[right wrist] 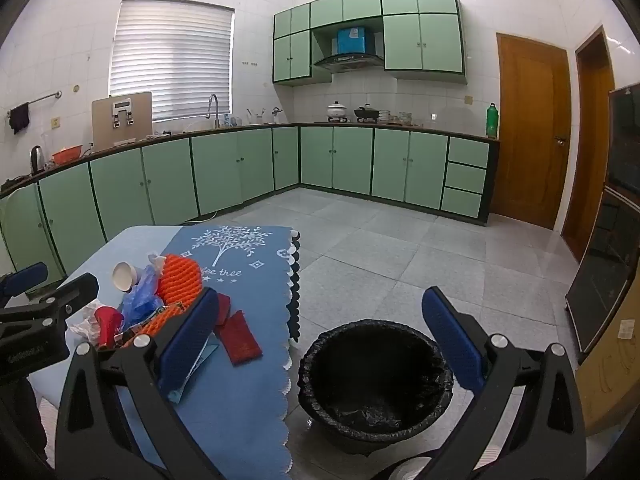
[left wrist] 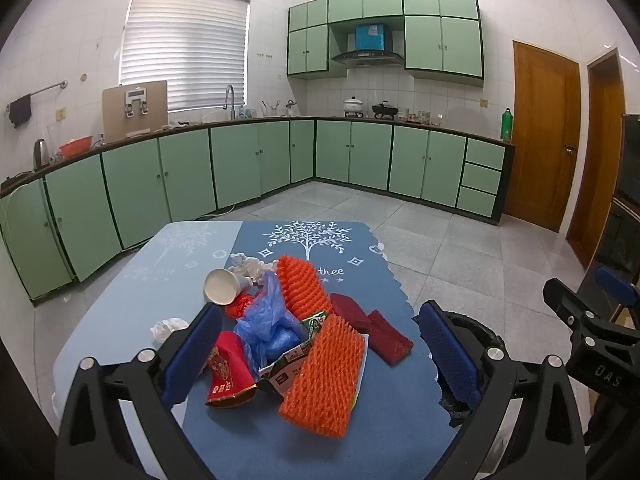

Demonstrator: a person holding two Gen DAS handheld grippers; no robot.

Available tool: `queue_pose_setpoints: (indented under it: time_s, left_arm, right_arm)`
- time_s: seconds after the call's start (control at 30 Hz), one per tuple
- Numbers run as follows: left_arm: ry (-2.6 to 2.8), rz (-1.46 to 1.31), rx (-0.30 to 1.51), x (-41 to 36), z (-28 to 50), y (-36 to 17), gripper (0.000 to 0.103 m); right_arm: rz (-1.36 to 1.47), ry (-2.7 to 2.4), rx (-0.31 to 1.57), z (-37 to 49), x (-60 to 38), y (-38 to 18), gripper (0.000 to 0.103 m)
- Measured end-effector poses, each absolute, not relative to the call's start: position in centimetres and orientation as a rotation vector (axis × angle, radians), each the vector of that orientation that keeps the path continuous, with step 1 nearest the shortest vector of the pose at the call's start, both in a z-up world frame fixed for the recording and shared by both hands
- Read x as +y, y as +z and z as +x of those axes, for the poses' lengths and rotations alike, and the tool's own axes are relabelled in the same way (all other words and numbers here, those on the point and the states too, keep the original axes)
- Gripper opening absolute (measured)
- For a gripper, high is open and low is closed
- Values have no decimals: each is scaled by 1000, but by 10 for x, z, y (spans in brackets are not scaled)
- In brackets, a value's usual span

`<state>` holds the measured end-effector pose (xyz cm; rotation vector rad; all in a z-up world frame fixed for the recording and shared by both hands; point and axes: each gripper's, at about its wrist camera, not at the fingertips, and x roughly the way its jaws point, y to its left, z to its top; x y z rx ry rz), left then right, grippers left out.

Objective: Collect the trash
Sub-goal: 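Grasp the orange foam net with the right gripper while the left gripper approaches the red paper cup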

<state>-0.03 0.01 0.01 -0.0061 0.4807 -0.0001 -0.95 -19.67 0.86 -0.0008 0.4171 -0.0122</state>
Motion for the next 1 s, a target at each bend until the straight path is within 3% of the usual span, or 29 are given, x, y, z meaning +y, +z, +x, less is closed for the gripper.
queue_pose_setpoints:
  time_s: [0.27,0.77,1.0]
  left_arm:
    - [4,-2,481,3,-1,-3,97]
    - [133,-2,502,83,3,-50,96]
    - [178,-9,540,111,10,-70,91]
  right_arm:
    - [26,-5,411,-9,-193,6,98]
    - [36,91,463,19,-133,-43,98]
    - [24,217,510,26,-86,-62,94]
